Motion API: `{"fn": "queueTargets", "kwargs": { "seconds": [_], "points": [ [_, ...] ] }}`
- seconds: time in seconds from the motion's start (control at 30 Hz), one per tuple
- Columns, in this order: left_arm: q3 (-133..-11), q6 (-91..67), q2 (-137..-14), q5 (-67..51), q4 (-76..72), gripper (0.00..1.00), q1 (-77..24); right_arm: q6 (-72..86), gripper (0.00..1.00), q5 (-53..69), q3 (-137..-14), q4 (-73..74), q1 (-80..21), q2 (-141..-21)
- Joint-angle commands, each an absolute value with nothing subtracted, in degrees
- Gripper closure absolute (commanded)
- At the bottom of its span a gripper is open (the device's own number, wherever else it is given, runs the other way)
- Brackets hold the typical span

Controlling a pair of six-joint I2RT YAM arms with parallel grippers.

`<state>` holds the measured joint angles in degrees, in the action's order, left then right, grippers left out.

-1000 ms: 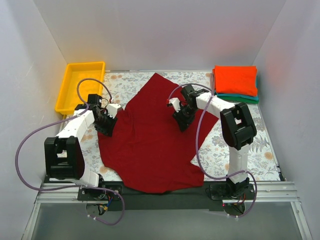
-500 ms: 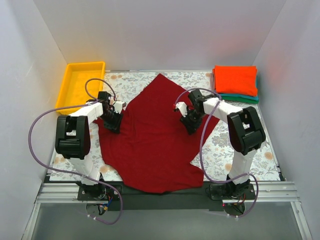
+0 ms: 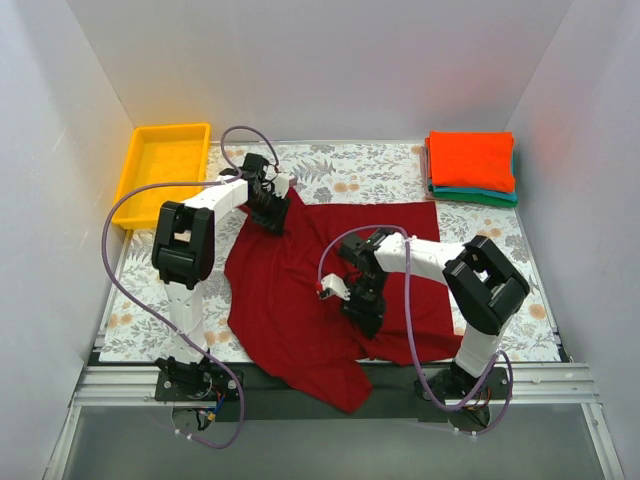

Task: Fold and stack the t-shirts
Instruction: Flatten the tshirt out

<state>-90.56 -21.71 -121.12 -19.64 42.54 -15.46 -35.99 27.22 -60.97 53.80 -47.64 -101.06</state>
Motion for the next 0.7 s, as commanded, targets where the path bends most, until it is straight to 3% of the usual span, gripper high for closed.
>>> {"fn": "queueTargets", "kwargs": {
  "seconds": [0.0,0.3,0.67],
  "points": [
    [-91.9,-22.0,-117.4,-24.3,44.7,0.62,-12.4,-37.3,0.54,32.6,-67.3,59.4,-42.0,-99.0],
    [-75.0,-23.7,-99.9,-24.0,46.5,0.59,-11.7,-36.1,0.54,25.1,-75.1,58.2,-27.3,-103.8],
    [-52.5,-19.0,-87.8,-19.9,49.5,0.59,-11.7,-35.9,0.57,14.2,-70.1,52.2,-23.2,-108.2]
  ]
}}
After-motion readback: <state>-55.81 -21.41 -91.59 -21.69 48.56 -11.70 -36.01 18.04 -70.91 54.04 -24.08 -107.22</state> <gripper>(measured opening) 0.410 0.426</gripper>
